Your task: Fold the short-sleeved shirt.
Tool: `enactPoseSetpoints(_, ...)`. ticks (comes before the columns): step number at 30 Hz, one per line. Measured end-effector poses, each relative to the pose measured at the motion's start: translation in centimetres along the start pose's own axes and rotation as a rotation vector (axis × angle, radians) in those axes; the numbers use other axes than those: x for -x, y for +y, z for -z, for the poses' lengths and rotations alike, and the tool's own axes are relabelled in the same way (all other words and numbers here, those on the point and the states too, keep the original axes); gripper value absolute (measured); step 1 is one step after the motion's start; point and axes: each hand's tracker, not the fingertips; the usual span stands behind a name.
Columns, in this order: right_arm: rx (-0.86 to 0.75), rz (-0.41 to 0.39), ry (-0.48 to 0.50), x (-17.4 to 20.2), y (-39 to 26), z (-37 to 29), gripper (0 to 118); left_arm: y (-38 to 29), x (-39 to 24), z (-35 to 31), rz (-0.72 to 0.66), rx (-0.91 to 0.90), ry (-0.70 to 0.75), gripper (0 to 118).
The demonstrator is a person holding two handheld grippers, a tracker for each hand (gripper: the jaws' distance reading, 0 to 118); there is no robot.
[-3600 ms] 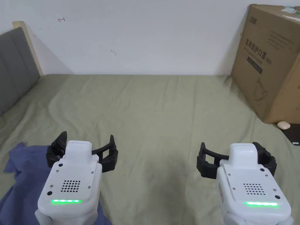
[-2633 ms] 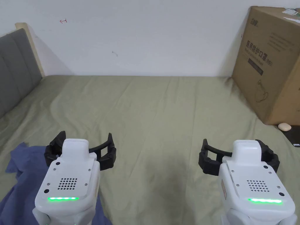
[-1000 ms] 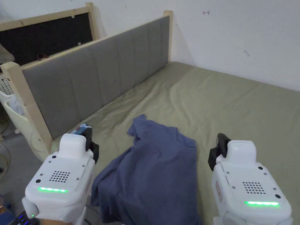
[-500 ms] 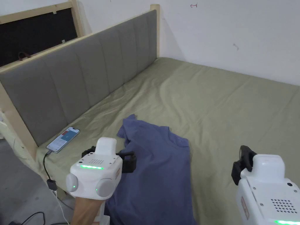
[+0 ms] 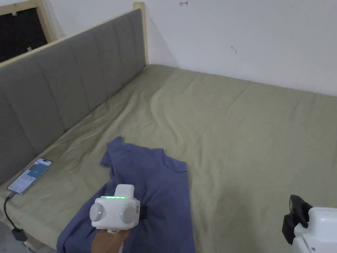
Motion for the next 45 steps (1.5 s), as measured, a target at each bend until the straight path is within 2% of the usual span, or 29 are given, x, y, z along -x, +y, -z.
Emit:
enactPoseSetpoints(1, 0.008, 0.0, -0.009, -0.4, -0.1, 0.0, 0, -0.2, -0.2, -0.6, -0.002, -0.051, 0.018, 55)
enactPoseSetpoints(3, 0.012, 0.005, -0.021, -1.1, -0.3, -0.3, 0, 0.1, 0.0, -1.5, -0.019, -0.068, -0.021, 8)
enactPoseSetpoints(4, 0.013, 0.011, -0.027, -1.5, -0.4, -0.4, 0, 0.1, 0.1, -1.8, -0.029, -0.085, -0.051, 3)
enactPoseSetpoints(11, -0.003, 0.057, -0.053, -3.4, -0.2, -1.9, 0, 0.5, 0.3, -6.8, -0.144, -0.176, -0.221, 3)
enactPoseSetpoints(14, -0.017, 0.077, -0.06, -4.4, 0.0, -2.8, 0, 1.6, 0.0, -10.0, -0.148, -0.228, -0.296, 3)
enactPoseSetpoints(20, -0.06, 0.111, -0.093, -6.9, 0.3, -5.5, 0, 4.6, -4.9, -17.0, 0.045, -0.369, -0.393, 3)
enactPoseSetpoints(26, -0.113, 0.099, -0.162, -9.9, 0.4, -8.8, 0, 7.4, -14.4, -25.1, 0.217, -0.483, -0.544, 3)
enactPoseSetpoints(32, -0.146, 0.098, -0.236, -13.2, 0.3, -12.1, 0, 8.3, -23.9, -29.3, 0.405, -0.516, -0.677, 3)
enactPoseSetpoints(39, -0.146, 0.106, -0.324, -16.0, -0.3, -14.5, 0, 5.4, -33.0, -29.2, 0.559, -0.475, -0.774, 3)
enactPoseSetpoints(43, -0.133, 0.113, -0.36, -17.0, -0.9, -15.0, 0, 2.5, -36.3, -26.0, 0.584, -0.372, -0.833, 3)
enactPoseSetpoints(45, -0.121, 0.12, -0.372, -17.4, -1.3, -15.0, 0, 0.8, -37.3, -23.3, 0.613, -0.304, -0.802, 3)
